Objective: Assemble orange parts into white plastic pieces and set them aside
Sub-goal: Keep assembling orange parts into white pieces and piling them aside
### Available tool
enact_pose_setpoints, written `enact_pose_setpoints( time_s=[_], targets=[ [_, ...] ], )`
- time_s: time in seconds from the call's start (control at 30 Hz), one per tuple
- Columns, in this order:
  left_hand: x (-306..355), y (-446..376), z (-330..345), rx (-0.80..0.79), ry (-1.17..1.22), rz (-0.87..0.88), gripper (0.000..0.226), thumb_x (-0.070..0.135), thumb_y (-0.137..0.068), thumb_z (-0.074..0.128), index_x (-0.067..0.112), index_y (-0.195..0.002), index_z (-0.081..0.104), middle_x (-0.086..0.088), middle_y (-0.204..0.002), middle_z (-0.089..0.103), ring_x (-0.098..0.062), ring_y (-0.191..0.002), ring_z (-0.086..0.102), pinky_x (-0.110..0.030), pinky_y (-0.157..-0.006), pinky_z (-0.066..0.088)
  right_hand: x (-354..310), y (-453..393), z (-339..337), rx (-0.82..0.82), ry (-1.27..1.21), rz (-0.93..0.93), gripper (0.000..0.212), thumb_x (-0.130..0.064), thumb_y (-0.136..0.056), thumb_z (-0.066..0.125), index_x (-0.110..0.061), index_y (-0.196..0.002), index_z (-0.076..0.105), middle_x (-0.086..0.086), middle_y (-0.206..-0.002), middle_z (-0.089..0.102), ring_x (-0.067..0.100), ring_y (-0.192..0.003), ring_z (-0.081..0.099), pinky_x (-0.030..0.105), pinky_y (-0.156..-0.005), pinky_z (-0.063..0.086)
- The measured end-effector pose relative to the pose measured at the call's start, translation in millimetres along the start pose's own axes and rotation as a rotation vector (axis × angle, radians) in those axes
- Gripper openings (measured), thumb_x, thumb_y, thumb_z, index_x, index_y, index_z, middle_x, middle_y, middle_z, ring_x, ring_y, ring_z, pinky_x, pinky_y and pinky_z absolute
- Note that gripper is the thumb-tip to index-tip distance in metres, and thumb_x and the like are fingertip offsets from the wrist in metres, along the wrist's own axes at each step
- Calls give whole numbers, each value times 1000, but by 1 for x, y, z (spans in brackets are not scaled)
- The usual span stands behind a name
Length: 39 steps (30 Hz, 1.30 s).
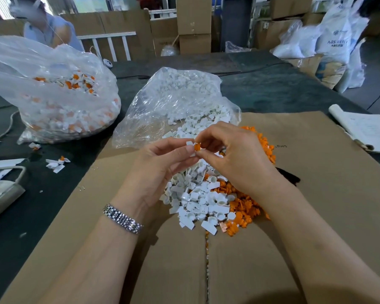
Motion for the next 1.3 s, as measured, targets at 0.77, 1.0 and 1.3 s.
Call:
enact_pose_setpoints(
  time_s=[0.77, 1.0, 1.3],
  targets=[
    [-4, -2, -2, 145, -10, -131, 9, 6, -67, 84, 6, -75, 80, -22, -97, 77, -30, -95, 77, -22, -74, 60, 17, -2, -14, -54, 161, 180, 28, -36, -88, 74, -23, -110, 64, -7, -103, 61, 6, -86, 61, 25, -79, 54],
    [1, -1, -5, 170, -5, -144, 23, 22, -54, 93, 18, -75, 83, -7, -90, 79, -16, -75, 76, -18, -54, 53, 53, 9, -29, -380, 560, 656, 52, -59, -77, 75, -16, -69, 46, 1, -69, 46, 18, -62, 44, 31, -53, 30],
    [4, 2, 2, 193, 43, -163, 8, 14, -69, 82, 13, -76, 78, -4, -77, 75, -14, -65, 74, -15, -46, 48, 47, 9, -23, -404, 567, 644, 35, -51, -91, 59, -19, -78, 50, 3, -76, 52, 21, -73, 53, 32, -57, 36]
  ],
)
Point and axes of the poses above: each hand's wrist, its own y-axis away from the middle knuckle, its own z-axis out of the palm, x = y × z, the point moved 1 cm from there along -y, towards the middle knuckle
